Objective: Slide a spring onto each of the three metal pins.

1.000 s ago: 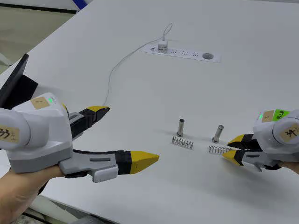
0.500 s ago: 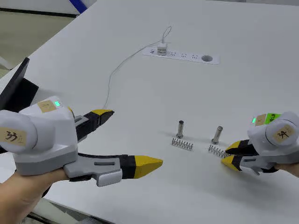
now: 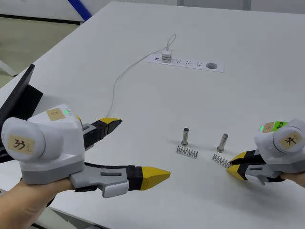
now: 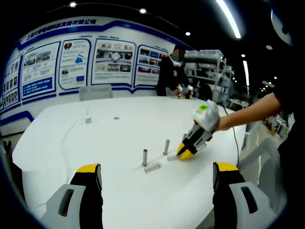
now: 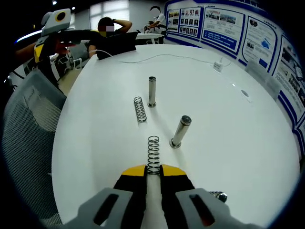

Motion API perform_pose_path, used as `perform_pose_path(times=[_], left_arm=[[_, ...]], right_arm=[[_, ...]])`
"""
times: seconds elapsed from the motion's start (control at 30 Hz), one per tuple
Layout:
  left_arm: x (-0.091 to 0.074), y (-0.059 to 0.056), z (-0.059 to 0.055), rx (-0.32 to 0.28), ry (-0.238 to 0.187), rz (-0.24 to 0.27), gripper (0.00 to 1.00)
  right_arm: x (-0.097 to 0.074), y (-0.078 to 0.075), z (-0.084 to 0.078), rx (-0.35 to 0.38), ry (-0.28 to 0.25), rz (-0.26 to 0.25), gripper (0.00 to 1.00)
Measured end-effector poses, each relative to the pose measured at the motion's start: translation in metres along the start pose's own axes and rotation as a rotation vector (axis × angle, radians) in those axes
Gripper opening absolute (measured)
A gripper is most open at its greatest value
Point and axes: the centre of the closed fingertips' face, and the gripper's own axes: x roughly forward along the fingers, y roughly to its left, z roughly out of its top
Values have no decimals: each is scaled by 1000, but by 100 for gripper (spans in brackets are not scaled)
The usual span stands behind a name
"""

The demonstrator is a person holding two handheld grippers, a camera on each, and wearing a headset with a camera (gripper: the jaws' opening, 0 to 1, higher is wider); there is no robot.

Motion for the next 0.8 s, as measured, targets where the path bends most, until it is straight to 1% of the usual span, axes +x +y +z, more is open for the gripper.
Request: perform_pose_path(times=[0.1,0.2,0.27,0.3,0.43,0.5,0.57,0.67,0.77,0.8], left_arm=[[0,-2,0,9,6,-2,99],[1,-6,1,14,9,-8,99],[2,-10,0,17,14,-15,98],[3,-15,-1,25,22,-29,98],[8,-23,-6,39,42,-49,98],[11,-29,-9,48,63,-64,98],[14,-35,-11,68,76,-78,98],[16,-39,-11,77,79,-88,98],[19,-41,-10,73,79,-92,97],[20,-43,-10,75,79,-95,96]], right_arm=[[0,-1,-1,41,0,-7,11],[-1,0,-2,38,4,-18,11],[-4,1,0,37,-6,-25,11],[-6,2,1,38,-13,-25,11],[-14,4,3,31,-22,-30,11],[-22,6,7,17,-35,-27,11],[-31,7,11,-11,-47,-22,10],[-45,9,16,-31,-68,-14,10],[-57,8,19,-36,-85,-17,10],[-61,8,21,-31,-99,-21,10]])
